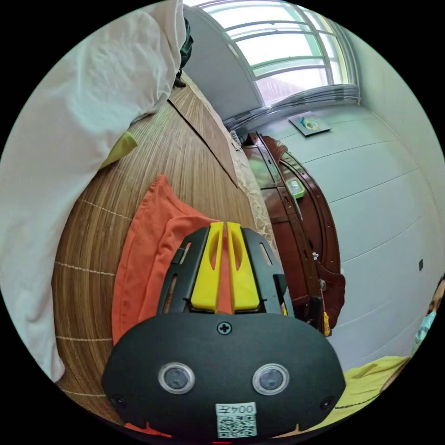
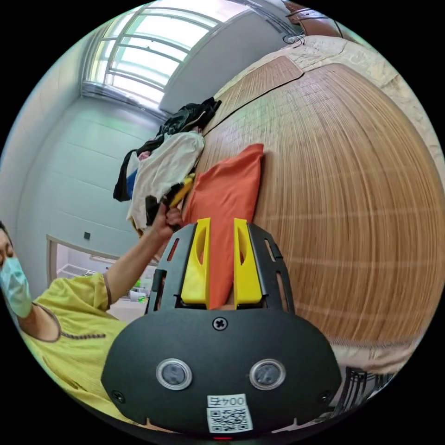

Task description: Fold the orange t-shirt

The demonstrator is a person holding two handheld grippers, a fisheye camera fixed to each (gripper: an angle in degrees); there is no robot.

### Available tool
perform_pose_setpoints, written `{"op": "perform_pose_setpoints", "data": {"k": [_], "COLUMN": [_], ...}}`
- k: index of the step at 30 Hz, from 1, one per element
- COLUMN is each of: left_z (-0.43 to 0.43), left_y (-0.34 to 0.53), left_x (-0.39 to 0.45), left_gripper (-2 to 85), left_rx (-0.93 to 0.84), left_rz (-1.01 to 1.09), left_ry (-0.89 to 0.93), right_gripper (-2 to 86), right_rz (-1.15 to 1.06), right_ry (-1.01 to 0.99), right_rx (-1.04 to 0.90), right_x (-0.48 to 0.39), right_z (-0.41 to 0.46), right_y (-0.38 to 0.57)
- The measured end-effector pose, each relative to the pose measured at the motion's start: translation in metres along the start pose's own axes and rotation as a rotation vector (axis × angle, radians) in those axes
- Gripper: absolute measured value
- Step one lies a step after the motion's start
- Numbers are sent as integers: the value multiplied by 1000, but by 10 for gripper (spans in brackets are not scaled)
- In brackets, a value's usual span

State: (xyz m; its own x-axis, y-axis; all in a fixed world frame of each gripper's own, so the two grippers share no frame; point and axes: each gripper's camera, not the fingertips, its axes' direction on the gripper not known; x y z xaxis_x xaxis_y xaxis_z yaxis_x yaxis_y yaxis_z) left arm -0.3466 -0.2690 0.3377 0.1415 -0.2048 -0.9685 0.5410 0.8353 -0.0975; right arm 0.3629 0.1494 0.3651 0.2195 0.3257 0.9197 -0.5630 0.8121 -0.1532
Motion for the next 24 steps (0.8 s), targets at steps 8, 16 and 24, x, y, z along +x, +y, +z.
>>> {"op": "perform_pose_setpoints", "data": {"k": [8, 16, 24], "left_z": [-88, -88, -85], "left_y": [137, 178, 188], "left_x": [39, -9, -19], "left_gripper": [4, 3, 5], "left_rx": [-94, -102, -82], "left_rz": [153, 88, 30], "left_ry": [-307, -362, -332], "right_gripper": [67, 62, 53], "right_rz": [-211, -328, -323], "right_ry": [411, 635, 652], "right_rx": [-50, -61, -60], "right_x": [-110, -152, -167], "right_z": [71, 160, 200], "right_y": [154, 187, 204]}}
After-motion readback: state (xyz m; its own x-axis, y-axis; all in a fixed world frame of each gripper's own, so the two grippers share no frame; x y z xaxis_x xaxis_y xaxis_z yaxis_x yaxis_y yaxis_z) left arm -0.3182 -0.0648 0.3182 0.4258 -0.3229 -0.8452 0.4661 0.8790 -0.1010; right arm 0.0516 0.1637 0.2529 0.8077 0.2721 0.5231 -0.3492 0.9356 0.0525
